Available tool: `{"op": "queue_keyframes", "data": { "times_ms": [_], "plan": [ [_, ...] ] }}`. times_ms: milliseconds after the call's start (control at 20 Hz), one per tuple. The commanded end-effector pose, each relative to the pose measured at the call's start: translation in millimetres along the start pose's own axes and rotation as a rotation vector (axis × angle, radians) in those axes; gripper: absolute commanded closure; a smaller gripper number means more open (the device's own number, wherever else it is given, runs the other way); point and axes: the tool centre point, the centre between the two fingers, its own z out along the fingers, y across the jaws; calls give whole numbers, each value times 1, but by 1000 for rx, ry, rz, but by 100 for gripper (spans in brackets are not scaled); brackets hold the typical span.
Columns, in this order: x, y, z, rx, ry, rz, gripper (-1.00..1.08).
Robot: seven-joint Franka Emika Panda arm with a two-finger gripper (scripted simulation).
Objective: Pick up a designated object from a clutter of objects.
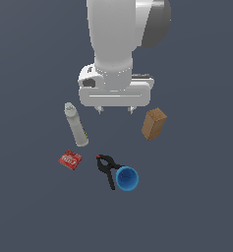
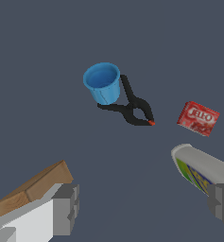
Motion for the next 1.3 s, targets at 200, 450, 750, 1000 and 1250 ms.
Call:
{"op": "queue_keyframes", "data": {
  "times_ms": [200, 450, 750, 1000, 1250],
  "plan": [
    [-1, -3, 4, 0, -14, -9, -92],
    [-3, -6, 12, 0, -43, -20, -92],
    [-4, -9, 13, -1, -41, -25, -92],
    [-11, -30, 24, -4, -37, -68, -92],
    [-26, -66, 44, -10, -28, -145, -92]
  ]
}}
